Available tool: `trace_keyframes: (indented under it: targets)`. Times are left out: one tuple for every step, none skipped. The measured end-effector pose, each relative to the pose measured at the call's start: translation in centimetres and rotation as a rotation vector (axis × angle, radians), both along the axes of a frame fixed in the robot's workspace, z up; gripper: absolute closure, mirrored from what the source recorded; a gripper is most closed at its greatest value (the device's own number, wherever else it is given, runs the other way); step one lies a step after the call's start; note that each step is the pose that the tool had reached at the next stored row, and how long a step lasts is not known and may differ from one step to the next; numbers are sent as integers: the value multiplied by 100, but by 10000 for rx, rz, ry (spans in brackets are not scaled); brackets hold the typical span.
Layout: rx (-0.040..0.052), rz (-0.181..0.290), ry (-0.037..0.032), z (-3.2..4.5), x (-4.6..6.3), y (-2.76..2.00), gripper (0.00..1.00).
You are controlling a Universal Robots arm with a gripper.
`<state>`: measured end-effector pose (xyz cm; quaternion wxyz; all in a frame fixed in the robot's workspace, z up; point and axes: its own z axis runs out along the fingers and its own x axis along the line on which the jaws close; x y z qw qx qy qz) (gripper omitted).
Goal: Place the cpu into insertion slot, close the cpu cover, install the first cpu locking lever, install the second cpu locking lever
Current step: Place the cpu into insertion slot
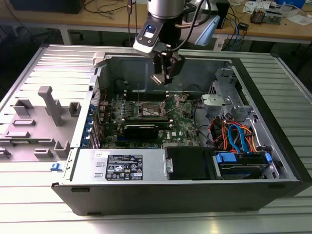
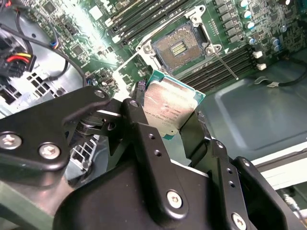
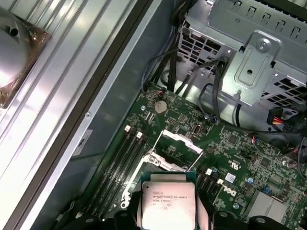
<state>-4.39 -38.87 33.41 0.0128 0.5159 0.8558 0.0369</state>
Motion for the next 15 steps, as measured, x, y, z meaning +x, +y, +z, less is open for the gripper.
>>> trace_keyframes:
  targets:
    - [0, -154, 8, -3, 0, 0, 46]
    - [0, -263, 14, -7, 0, 0, 46]
    - [1, -437, 22, -19, -1, 0, 46]
    - [-1, -535, 25, -24, -1, 0, 46]
    - [-2, -553, 26, -24, -3, 0, 46]
    - [-3, -555, 26, -24, -3, 0, 46]
    - [0, -565, 25, -25, -2, 0, 46]
    - [-1, -574, 25, -25, -2, 0, 46]
    - [0, -574, 25, -26, -2, 0, 46]
    - [0, -575, 25, -26, -2, 0, 46]
    - [0, -575, 25, -26, -2, 0, 46]
    - [-1, -576, 25, -25, -3, 0, 46]
    - [0, -576, 24, -26, -2, 0, 46]
    - [-1, -577, 25, -25, -2, 0, 46]
    - [0, -582, 25, -26, -2, 0, 46]
